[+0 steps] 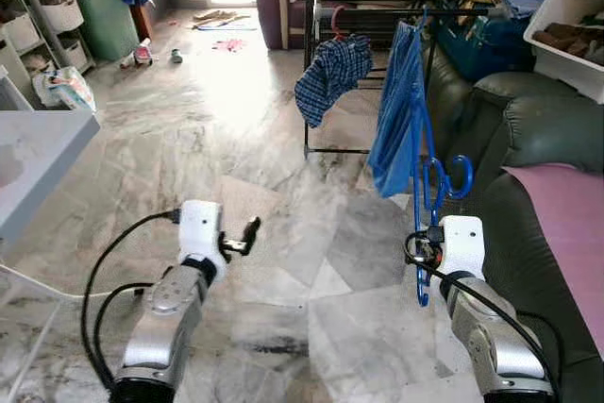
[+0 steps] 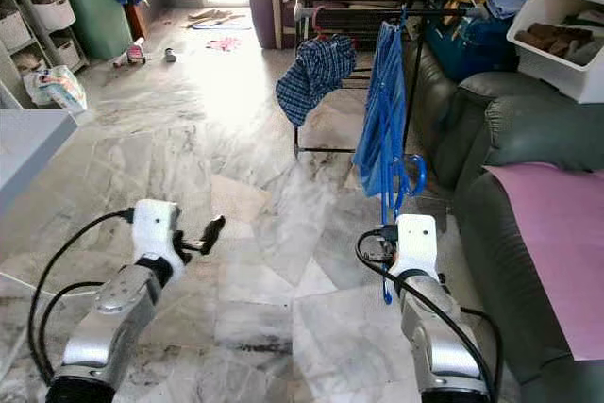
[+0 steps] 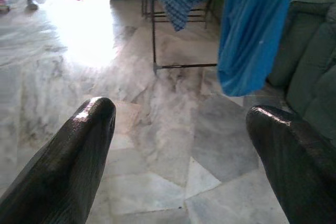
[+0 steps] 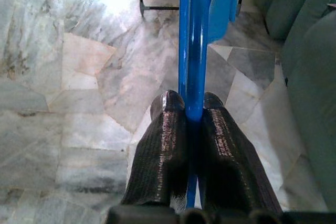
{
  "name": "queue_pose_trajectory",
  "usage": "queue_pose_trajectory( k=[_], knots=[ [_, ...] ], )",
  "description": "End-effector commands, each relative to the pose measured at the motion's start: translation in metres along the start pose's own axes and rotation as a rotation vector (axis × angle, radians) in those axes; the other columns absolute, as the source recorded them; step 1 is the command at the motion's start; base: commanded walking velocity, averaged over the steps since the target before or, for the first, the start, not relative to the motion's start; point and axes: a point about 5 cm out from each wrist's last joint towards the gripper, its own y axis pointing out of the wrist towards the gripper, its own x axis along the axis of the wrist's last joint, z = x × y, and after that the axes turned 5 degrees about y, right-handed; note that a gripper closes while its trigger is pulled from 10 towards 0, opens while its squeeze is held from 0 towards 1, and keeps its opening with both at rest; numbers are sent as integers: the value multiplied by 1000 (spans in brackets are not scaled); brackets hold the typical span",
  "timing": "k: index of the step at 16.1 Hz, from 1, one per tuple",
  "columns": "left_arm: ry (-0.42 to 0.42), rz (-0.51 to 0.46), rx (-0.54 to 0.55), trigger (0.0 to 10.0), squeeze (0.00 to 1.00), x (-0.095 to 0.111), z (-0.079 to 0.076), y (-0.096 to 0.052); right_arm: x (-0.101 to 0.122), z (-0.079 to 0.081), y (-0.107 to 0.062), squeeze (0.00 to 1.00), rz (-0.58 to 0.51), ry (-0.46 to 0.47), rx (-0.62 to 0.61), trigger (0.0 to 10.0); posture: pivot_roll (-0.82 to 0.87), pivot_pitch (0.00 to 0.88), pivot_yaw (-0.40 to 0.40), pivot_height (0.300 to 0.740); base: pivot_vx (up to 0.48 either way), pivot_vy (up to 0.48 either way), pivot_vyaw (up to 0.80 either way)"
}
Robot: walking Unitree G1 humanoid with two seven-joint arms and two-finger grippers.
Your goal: Hang hanger
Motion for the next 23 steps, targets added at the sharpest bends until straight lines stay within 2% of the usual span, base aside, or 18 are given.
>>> queue_pose_trajectory(
  k=[1,5,13,20,23],
  knots=[
    [-6,2,5,10000,0,-3,3,-1,0,2,1,0,-7,-1,-2,10000,-60,0,13,740,0,0,0],
    [-26,-20,-46,10000,0,1,-6,5,-3,5,1,0,-5,12,-3,10000,-70,0,22,740,0,0,-495],
    [-37,-25,-58,10000,0,0,-9,6,-7,3,-3,0,6,2,-4,10000,-82,0,18,740,0,-452,0],
    [-87,-61,-65,10000,0,1,-7,1,-7,5,-4,0,12,-11,16,10000,-82,0,9,740,0,0,0],
    [-92,-68,-71,10000,0,2,-7,1,-7,6,-5,0,15,-14,28,10000,-87,0,9,740,294,0,0]
  ],
)
